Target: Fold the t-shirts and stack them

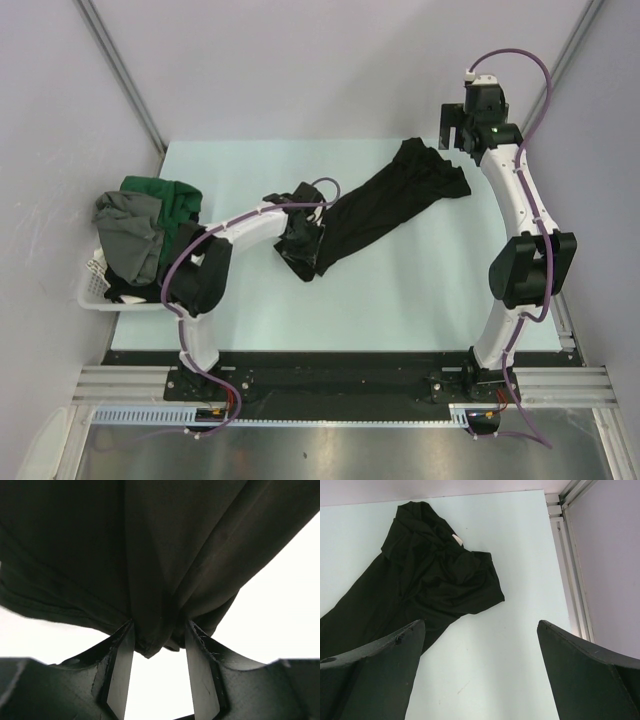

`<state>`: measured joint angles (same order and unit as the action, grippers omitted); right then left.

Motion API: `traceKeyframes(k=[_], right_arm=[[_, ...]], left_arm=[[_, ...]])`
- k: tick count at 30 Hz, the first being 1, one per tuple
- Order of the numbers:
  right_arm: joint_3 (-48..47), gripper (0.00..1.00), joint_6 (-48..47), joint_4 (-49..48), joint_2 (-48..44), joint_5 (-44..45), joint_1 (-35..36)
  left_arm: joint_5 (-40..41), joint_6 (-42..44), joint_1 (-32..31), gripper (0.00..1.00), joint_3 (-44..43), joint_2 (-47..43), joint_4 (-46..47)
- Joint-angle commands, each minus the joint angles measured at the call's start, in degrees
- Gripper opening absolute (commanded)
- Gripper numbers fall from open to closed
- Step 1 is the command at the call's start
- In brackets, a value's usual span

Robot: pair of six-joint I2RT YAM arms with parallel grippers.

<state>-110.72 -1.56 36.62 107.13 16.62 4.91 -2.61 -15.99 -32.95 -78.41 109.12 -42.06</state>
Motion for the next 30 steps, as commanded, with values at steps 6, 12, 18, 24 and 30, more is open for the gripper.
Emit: traceKeyframes(k=[6,12,18,24,30], right_arm=[[-2.3,1.00,-0.9,0.8,-3.2,0.5,-0.2],[-2.3,1.00,-0.7,0.9,-2.8,0.3,-0.2],[-2.1,1.00,-1.3,1.1,-3.2,0.4,-0.3],[-1.7,1.00,-1.0,0.9,-3.3,0.3,-0.9],[-1.7,1.00,1.3,0.2,-3.4,-1.2,-0.9]], left_arm=[[-5.4,0.2,-2.3,0.50,-0.8,3.0,0.3],[-5.5,-0.8,-4.8,0.50,-0.1,4.5,-0.1],[-5.4,-1.8,-5.8,0.35,0.3,5.6,-1.1],[-4.2,-1.0,-8.4,0.01,0.3,3.6,-5.4],[-4.2,-1.2,-10.6,0.00,4.3,-0.3,-6.5]])
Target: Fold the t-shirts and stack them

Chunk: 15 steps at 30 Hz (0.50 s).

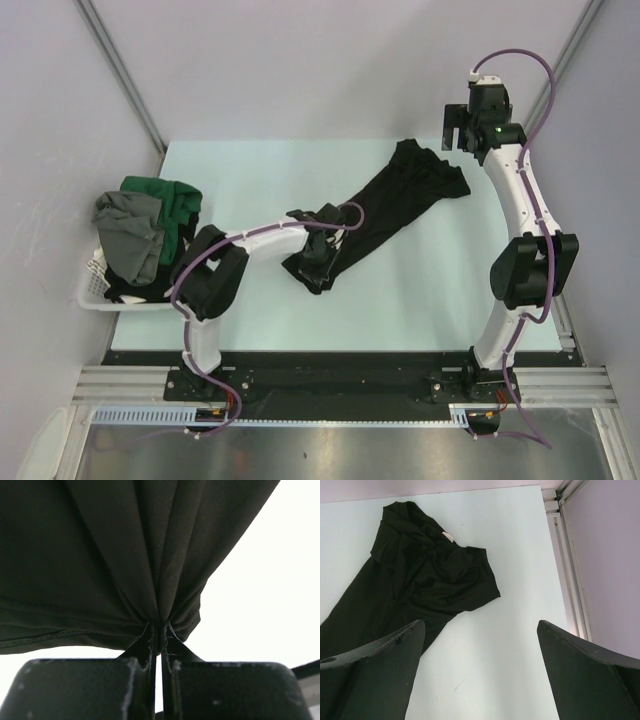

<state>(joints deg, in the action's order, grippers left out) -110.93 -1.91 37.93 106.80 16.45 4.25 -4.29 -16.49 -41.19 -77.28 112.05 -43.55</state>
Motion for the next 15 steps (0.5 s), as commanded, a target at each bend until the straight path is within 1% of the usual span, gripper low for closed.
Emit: traceKeyframes(k=[1,5,9,15], right_arm=[[-1.6,1.00,1.6,-1.2,-3.1,-1.2,-0.2],[-1.7,1.00,1.6,-1.3,-2.8,-1.7,0.3],[-2.1,1.00,3.4,-0.2,-2.4,-1.6,0.5],[-1.7,1.00,4.8,0.5,-2.7,-1.6,1.3]], left_arm=[[-2.8,-0.6,-2.8,0.00,3.4,-4.2,-5.4],[-4.8,0.7,-6.1,0.00,3.4,-5.9,-7.7],[-5.9,1.3,-11.0,0.00,3.3,-7.2,-10.0],[-8.8,0.8,-16.5,0.00,2.5,-7.9,-10.6]])
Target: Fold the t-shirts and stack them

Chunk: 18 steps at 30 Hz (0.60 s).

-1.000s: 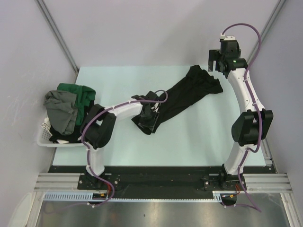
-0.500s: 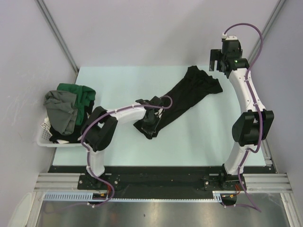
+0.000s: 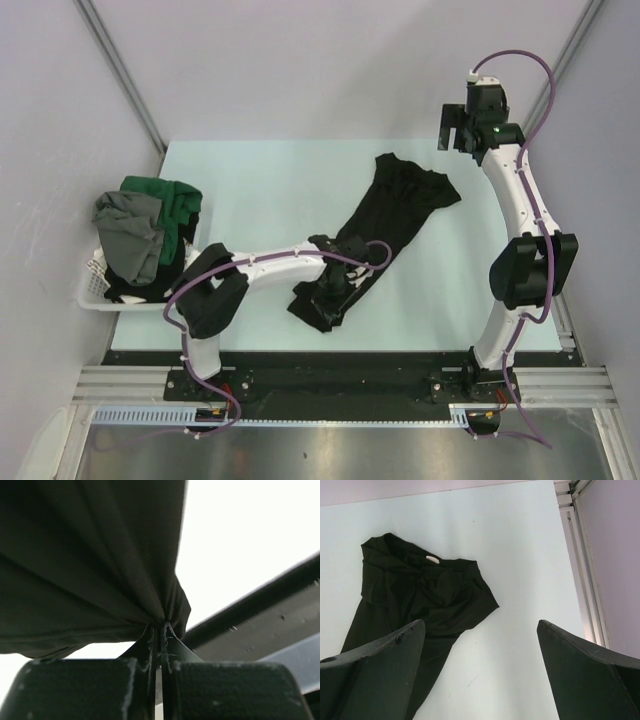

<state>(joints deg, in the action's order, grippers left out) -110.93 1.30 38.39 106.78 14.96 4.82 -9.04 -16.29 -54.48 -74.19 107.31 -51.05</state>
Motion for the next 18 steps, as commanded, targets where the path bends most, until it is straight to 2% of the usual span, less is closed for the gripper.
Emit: traceKeyframes(k=[1,9,18], right_arm=[[-1.3,1.00,1.6,0.1,-2.7,-0.3,0.7],[-0.2,1.00,3.6,0.0,-3.1,-0.1,1.4],[1.9,1.00,4.9,0.5,-4.7,0.3,2.2]], left_arm=[[-4.4,0.6,-3.9,0.00,-1.4,-3.2,-3.3],[-7.5,1.4,-11.1,0.00,-5.4,-2.2,-4.2],[-9.0,2.6,-14.0,0.00,-14.0,2.5,-5.2]])
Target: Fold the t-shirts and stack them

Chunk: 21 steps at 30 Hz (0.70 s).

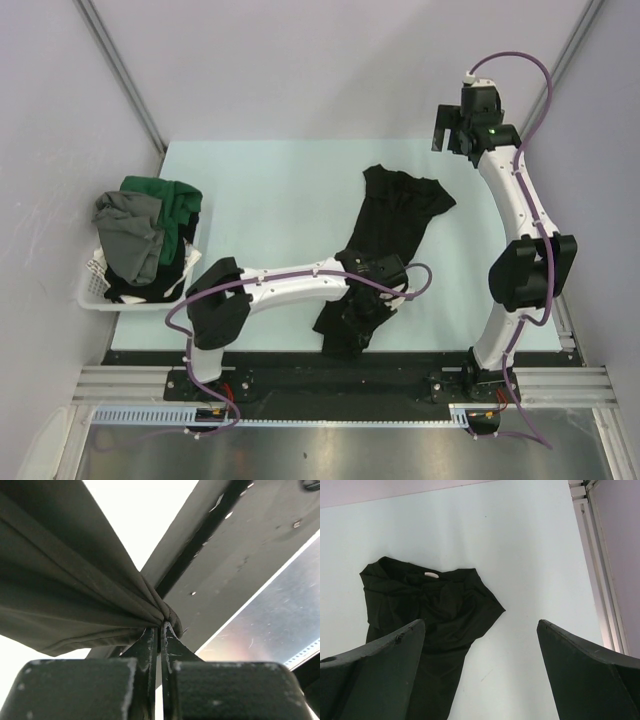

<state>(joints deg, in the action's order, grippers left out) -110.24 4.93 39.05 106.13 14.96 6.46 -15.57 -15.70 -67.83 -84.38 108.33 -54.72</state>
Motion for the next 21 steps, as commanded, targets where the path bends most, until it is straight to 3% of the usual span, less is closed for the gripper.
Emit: traceKeyframes(k=[1,3,6,17,21], right_arm=[[1.8,1.00,1.3,-0.2,-4.4,0.4,0.7],[3.1,1.00,1.5,-0.2,-5.4,0.4,0.7],[5.3,1.00,1.8,-0.4,-6.6,0.4,0.7],[7.0,1.00,1.3,0.9,-9.1,-0.1,1.4],[7.8,1.00,1.9,0.9,-9.4,3.8,2.1]], left_arm=[[-2.1,2.3,-0.7,0.02,-3.9,1.4,-1.5],[-1.7,2.5,-0.7,0.13,-3.4,1.3,-1.4],[-1.8,2.8,-0.6,0.21,-2.6,0.9,-0.8],[-4.2,4.3,-0.7,0.30,-8.5,2.6,-1.4],[-5.6,4.1,-0.7,0.33,-10.1,2.4,-1.4]])
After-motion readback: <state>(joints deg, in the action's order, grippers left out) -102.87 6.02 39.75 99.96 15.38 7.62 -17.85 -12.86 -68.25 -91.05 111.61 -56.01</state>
